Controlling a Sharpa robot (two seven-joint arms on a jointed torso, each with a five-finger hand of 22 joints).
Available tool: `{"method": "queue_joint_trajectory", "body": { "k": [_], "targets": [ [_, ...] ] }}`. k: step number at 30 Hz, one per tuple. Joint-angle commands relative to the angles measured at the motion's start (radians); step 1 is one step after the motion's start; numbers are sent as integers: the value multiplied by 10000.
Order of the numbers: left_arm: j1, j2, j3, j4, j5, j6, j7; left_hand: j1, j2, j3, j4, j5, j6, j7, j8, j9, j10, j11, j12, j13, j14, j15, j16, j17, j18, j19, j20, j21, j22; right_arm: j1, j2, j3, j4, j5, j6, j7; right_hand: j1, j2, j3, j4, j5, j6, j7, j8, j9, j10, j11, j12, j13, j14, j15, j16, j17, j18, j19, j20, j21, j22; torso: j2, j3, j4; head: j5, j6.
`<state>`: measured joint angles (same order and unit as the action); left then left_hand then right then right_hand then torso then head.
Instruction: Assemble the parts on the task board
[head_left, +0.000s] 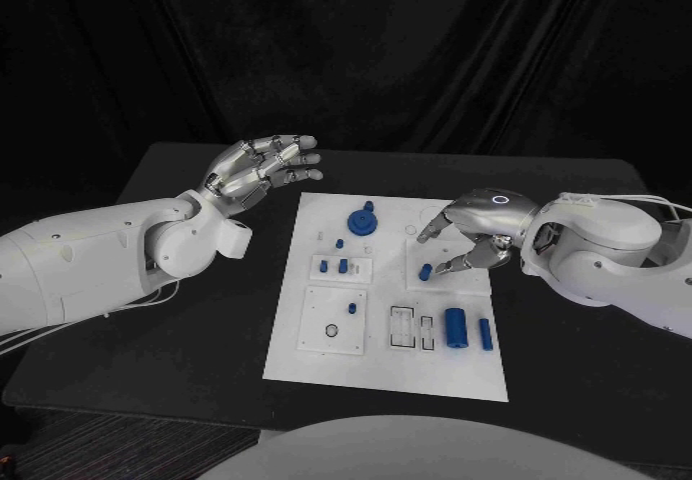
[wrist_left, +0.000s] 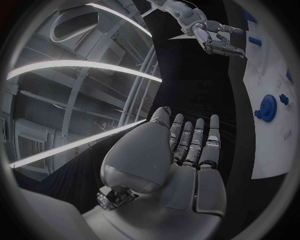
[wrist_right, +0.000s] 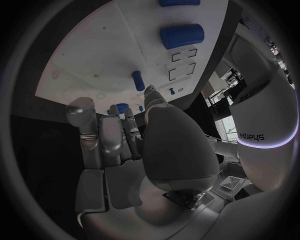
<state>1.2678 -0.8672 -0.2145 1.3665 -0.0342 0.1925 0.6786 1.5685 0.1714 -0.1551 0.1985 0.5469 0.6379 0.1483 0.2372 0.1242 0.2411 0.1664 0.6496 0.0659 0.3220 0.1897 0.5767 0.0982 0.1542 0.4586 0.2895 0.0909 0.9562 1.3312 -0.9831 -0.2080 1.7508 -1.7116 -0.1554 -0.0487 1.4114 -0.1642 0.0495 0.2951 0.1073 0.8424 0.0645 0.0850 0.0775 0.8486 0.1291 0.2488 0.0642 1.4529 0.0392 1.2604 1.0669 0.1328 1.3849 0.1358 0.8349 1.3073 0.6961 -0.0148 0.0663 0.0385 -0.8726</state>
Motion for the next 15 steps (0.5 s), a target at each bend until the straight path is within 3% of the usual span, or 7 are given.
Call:
{"method": "queue_joint_trajectory", "body": {
  "k": [1,4,7,9,12,15],
  "targets": [
    [-24,30,10,28,22,97,630,58,38,79,-1,50,4,30,63,-16,-80,0,64,-11,-11,76,56,-13,46,65,-28,-29,-7,-140,-8,4,53,-287,98,-190,-65,74,25,-38,-80,57,246,-32,-33,244,-49,-76,-6,71,-66,-4,42,-120,107,-35,91,950,-4,1,2,14,0],
    [-30,37,10,27,22,101,627,64,45,91,-6,51,3,30,63,-17,-84,2,64,-12,-15,76,56,-16,43,66,-29,-29,-6,-246,31,4,26,-293,72,-118,22,116,63,-73,-99,71,384,-54,-60,384,-74,-145,-9,99,-87,27,102,-137,143,-60,174,977,-1,2,8,-6,0],
    [-37,42,10,20,22,108,627,76,55,114,-17,52,-1,29,63,-20,-92,8,65,-12,-20,78,57,-20,40,68,-29,-30,-5,-350,109,4,-62,-296,61,-64,163,170,110,-119,-75,75,412,-71,-77,465,-86,-205,-11,102,-100,15,93,-139,148,-74,167,983,-5,1,1,-11,0],
    [-42,45,10,15,22,116,623,76,55,114,-17,52,-1,29,63,-20,-92,8,65,-12,-20,78,57,-20,40,68,-29,-30,-5,-422,177,4,-145,-297,53,-40,410,287,190,-244,198,133,500,-69,-84,556,-97,-305,-14,95,-110,-11,72,-141,149,-89,148,990,-2,3,0,-11,0],
    [-49,45,10,15,22,130,614,87,61,131,-27,52,-3,30,62,-23,-96,10,66,-12,-24,79,58,-22,37,70,-30,-30,-5,-523,280,4,-246,-298,57,-25,764,486,304,-559,776,199,499,-73,-91,689,-112,-426,-12,125,-126,44,170,-155,177,-105,207,1023,-4,1,4,-4,0],
    [-56,42,10,17,22,146,598,98,67,150,-38,54,-5,32,63,-25,-98,12,68,-12,-27,81,59,-25,34,71,-31,-31,-4,-615,382,4,-317,-298,72,-4,1058,666,427,-891,1314,310,443,-52,-84,952,-147,-473,-2,316,-152,506,817,-263,379,-132,905,1216,-7,0,-1,4,0]
  ]
}}
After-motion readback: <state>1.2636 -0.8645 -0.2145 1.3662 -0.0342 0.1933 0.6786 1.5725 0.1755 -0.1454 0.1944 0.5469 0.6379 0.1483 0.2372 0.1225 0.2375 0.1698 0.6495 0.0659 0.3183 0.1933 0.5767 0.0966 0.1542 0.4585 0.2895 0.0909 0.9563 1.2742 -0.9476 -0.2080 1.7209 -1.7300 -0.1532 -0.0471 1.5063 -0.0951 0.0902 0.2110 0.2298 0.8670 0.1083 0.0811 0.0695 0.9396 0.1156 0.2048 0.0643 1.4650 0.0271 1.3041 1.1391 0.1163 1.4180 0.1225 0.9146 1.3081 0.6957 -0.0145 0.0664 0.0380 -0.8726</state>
